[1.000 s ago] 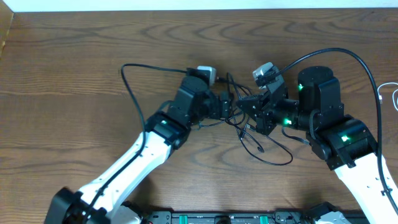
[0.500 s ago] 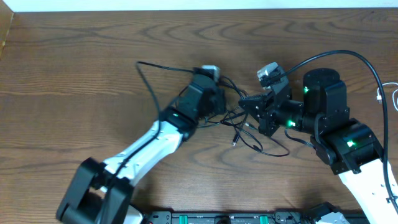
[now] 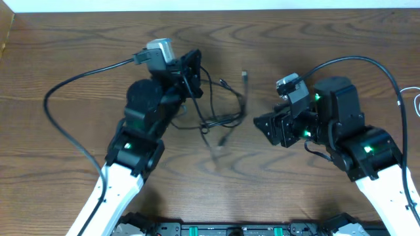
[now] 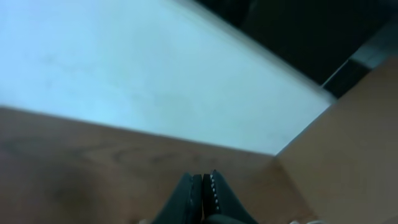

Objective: Untangle cables

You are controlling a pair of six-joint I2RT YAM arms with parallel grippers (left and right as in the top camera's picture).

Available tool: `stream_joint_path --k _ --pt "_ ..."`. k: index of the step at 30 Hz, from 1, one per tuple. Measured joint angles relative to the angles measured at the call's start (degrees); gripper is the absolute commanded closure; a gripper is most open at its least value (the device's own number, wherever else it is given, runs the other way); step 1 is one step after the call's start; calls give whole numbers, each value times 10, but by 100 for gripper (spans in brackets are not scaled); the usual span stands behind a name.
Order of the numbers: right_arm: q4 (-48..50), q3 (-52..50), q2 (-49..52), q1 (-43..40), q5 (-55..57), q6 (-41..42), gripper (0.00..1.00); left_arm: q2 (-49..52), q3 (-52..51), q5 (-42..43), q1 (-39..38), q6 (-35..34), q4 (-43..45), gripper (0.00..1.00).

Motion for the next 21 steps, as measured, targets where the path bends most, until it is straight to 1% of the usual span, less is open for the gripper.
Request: stream_joint_path --k 4,7,9,12,16,19,21 --pt "-21 0 36 2 -8 24 12 -28 0 0 0 -11 5 92" --pt "-4 0 68 8 -31 54 7 -40 0 0 0 -26 6 92" --pt "22 0 91 19 -42 83 1 -42 0 0 0 -38 9 92" --pt "80 0 129 45 -50 114 1 -42 0 0 0 -55 23 92" --pt "172 0 204 103 -54 126 1 -42 0 0 0 -79 39 93" --pt "219 0 256 138 -52 145 1 -42 0 0 0 -90 47 92" --pt "229 0 289 158 -51 165 7 -43 0 0 0 -93 55 92"
